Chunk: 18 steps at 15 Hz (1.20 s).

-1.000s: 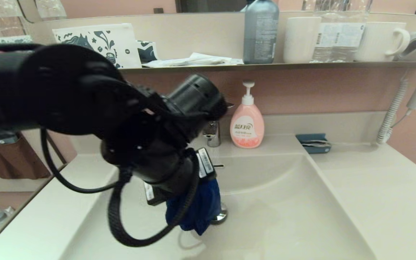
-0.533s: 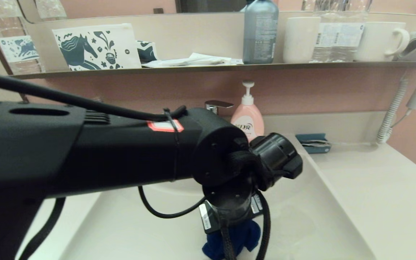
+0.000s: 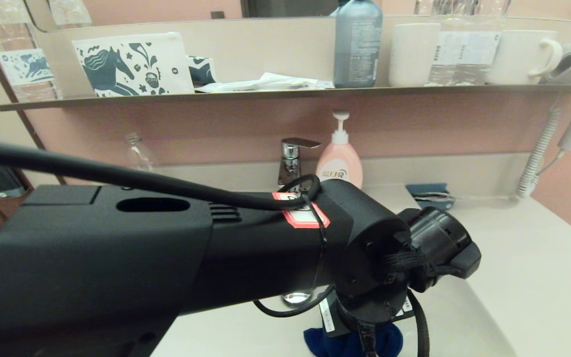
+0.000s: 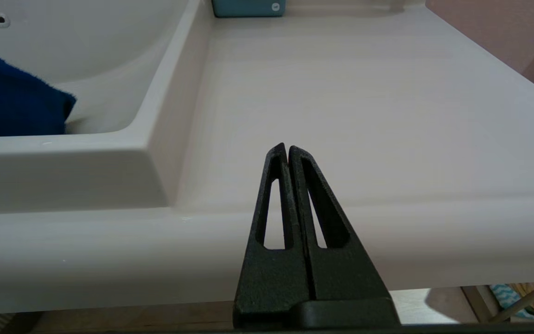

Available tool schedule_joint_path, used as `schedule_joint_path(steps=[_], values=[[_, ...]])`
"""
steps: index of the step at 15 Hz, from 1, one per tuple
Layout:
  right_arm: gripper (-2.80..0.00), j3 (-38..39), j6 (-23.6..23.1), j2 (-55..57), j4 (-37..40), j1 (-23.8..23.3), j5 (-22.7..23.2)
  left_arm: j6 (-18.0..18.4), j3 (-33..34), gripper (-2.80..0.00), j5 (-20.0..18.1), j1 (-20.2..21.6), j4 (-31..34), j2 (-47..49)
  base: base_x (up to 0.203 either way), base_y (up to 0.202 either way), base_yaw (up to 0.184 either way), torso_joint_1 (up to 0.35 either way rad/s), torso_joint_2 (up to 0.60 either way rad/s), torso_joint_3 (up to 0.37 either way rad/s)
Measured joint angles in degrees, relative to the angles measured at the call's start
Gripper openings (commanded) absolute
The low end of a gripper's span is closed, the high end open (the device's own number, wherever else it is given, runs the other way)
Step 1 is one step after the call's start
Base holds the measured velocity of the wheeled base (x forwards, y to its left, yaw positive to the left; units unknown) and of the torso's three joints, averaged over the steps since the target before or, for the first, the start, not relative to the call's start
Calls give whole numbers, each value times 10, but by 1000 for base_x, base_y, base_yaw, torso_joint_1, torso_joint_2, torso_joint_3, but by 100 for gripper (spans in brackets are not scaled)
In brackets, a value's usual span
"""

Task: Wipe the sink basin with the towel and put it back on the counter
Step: Wipe the sink

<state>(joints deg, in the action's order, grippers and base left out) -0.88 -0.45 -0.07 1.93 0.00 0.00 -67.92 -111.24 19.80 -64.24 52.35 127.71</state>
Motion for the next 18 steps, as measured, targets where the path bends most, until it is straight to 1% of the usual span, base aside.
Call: schedule_joint_path(steps=[1,4,7,11,15,18], values=[[-280,0,0,0,0,0,0,5,0,-280,-4,-1,-21,-2,0,0,0,0,0,0],[-280,0,0,0,0,0,0,12,0,-280,-36,-1,-77,-4,0,0,0,0,0,0],[-280,0,0,0,0,0,0,15,0,-280,-84,-2,-112,-4,0,0,0,0,0,0],[-280,0,0,0,0,0,0,25,7,-280,-96,6,-141,10,0,0,0,0,0,0],[-280,0,0,0,0,0,0,39,11,-280,-98,11,-176,31,0,0,0,0,0,0],[-280,0,0,0,0,0,0,41,29,-280,-98,14,-177,41,0,0,0,0,0,0]])
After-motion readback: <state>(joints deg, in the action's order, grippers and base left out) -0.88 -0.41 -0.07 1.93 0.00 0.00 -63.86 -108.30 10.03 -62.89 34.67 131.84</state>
